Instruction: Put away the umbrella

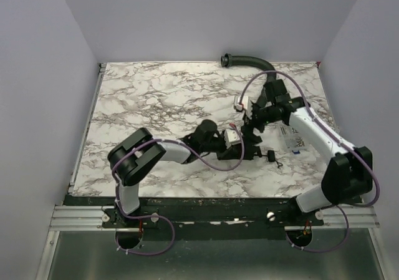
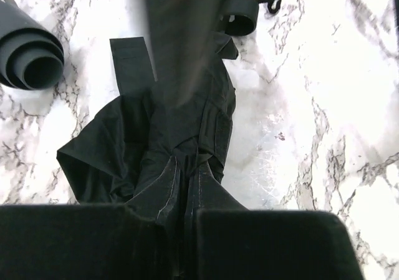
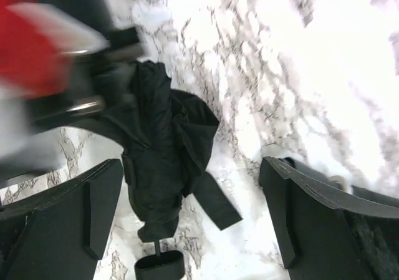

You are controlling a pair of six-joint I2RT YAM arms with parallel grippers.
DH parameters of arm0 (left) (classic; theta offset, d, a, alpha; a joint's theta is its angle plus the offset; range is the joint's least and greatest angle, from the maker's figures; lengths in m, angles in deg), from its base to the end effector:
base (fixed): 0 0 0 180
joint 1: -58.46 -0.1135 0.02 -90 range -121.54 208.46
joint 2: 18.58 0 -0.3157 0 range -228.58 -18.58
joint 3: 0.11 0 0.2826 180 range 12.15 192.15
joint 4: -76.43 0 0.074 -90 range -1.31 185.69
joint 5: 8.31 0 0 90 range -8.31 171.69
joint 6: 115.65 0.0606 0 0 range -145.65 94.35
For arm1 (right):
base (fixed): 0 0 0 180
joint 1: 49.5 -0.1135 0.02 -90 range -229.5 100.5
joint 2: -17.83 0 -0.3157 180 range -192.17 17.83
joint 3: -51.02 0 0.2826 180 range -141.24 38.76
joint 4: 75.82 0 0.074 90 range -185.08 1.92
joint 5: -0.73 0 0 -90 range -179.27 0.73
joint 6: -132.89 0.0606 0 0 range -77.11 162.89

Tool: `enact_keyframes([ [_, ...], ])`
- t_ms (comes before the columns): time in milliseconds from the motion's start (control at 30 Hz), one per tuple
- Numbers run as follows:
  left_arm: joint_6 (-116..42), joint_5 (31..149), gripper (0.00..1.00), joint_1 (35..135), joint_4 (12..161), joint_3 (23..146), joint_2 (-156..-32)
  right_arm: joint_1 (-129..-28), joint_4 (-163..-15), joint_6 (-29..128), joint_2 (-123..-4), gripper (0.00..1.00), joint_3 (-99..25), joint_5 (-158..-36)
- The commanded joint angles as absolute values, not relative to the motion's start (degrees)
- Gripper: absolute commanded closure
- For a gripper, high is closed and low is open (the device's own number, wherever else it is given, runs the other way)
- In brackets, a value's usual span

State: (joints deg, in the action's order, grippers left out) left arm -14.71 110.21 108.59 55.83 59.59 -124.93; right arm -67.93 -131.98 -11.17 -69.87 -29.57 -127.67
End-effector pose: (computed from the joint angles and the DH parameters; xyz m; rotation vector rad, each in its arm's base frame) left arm 0.2452 -0.3387 0.1551 1.3326 1.6137 -0.9276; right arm 0.3129 0.1440 0.2855 -1.6002 1.8424 0.6295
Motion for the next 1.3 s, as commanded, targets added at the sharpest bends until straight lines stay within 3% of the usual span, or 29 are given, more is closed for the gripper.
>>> enact_keyframes([
  [0, -27.92, 120.17, 1.0, 104.49, 80.63, 56.95, -134.33, -69.09, -127.46, -11.6, -62.7, 0.0, -26.61, -126.74],
  [200, -31.41, 124.95, 1.0, 102.77, 84.95, 59.66, -137.67, -68.65, -119.05, -9.99, -53.05, 0.0, -16.83, -125.55],
  [500, -34.79, 127.09, 1.0, 102.34, 84.08, 59.68, -141.06, -68.57, -126.41, -22.51, -54.56, 0.0, -11.49, -129.59],
  [1033, -41.43, 131.15, 1.0, 102.14, 83.27, 61.07, -146.1, -70.26, -110.76, -32.46, -57.3, 0.01, 2.62, -128.64],
  [1267, -46.03, 131.78, 1.0, 101.97, 80.48, 60.58, -148.01, -73.69, -111.18, -30.14, -58.54, 0.13, 5.94, -123.59],
])
